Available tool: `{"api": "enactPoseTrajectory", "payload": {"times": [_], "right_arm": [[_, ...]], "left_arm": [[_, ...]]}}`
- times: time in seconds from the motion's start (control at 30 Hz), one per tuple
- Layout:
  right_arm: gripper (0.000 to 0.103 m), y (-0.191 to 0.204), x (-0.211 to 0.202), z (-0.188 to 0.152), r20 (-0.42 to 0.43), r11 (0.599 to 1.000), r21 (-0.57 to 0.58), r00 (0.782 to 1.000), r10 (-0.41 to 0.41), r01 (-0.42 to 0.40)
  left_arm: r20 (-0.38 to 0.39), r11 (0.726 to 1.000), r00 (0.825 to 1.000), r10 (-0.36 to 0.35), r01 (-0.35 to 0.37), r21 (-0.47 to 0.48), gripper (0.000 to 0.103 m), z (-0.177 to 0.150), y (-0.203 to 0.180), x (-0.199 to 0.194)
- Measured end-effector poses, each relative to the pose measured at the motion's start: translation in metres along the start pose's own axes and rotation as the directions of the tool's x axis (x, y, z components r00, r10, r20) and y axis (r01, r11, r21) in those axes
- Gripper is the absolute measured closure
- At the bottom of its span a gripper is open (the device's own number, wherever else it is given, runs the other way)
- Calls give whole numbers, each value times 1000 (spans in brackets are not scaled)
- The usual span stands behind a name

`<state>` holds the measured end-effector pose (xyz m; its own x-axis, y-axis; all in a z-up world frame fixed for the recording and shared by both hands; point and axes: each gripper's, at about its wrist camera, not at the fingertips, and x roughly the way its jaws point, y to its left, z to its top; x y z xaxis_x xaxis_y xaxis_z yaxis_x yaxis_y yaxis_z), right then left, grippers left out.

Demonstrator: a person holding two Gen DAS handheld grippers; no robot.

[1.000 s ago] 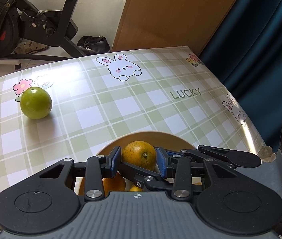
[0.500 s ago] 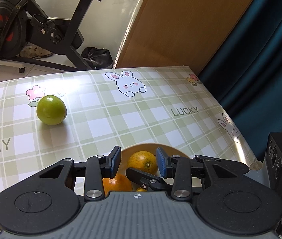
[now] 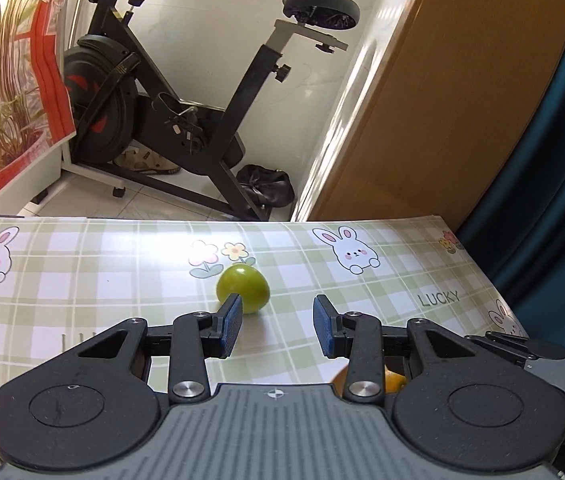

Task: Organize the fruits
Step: 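Move both tools to the small green lime on the table, then close both tools around the green lime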

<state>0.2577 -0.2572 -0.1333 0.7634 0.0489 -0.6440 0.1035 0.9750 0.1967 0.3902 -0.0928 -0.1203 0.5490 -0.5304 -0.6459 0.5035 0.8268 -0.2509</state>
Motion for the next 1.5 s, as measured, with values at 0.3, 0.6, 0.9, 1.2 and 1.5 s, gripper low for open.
{"api": "enactPoseTrajectory", "payload": {"times": [0.3, 0.6, 0.9, 1.2, 1.5], "right_arm": [[56, 31, 15, 22, 7, 995, -82, 999, 49, -49], [56, 68, 65, 43, -69, 968, -226, 993, 98, -111], [57, 74, 120, 59, -140, 949, -295, 987, 77, -116], [54, 75, 145, 63, -201, 933, -324, 975, 96, -158], [53, 68, 153, 59, -239, 939, -300, 966, 98, -170]], "left_arm": [[21, 999, 999, 45, -45, -9, 62, 23, 39, -4], [-34, 999, 999, -42, 41, -30, 62, 27, 55, 40], [-98, 986, 984, -152, 145, -77, 62, 26, 66, 90], [-122, 976, 971, -204, 192, -103, 61, 14, 74, 112], [-140, 974, 967, -215, 202, -103, 60, 12, 67, 119]]}}
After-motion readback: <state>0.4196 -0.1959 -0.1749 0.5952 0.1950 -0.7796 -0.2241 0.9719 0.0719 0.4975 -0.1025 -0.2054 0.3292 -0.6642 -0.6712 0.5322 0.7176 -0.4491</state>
